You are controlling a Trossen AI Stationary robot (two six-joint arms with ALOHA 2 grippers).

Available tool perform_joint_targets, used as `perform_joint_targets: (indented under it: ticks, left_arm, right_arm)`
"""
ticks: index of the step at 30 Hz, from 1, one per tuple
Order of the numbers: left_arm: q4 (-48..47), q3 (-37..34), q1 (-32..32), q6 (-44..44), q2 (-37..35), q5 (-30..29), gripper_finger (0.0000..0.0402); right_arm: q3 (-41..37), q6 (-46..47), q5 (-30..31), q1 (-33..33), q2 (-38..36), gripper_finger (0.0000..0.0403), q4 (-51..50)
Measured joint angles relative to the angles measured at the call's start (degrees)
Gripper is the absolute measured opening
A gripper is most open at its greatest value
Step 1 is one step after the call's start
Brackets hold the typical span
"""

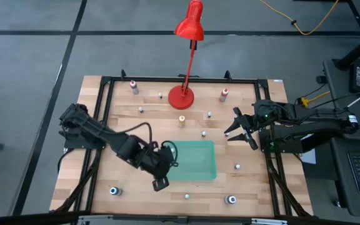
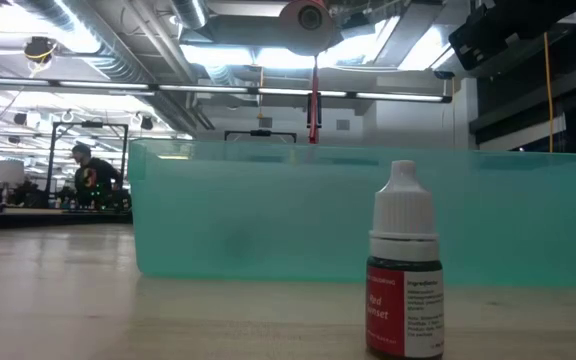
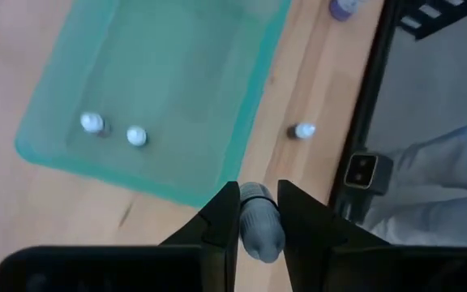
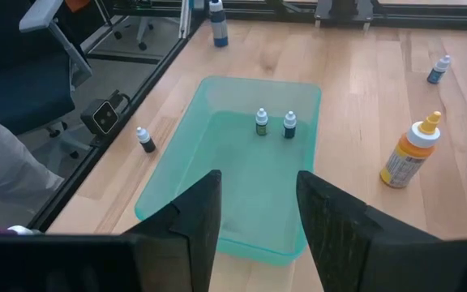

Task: Pick & Place food coloring
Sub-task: Put the small blue food coloring bottle into the blue bin

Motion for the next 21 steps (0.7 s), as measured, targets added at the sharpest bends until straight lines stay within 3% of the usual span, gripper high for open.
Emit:
perform_joint_targets:
  ticks: [12, 21]
  left_arm:
    - [0.5, 0.1, 5.1, 8.2, 1.1, 0.5, 0.0063]
    - [5.8, -0.2, 6.4, 15.6, 7.0, 0.2, 0.0063]
  right_arm:
    - [0.0, 0.9, 0.0, 0.0, 0.0, 0.0163, 0.0]
    - [0.0, 0.9, 0.0, 0.0, 0.0, 0.0163, -0.1]
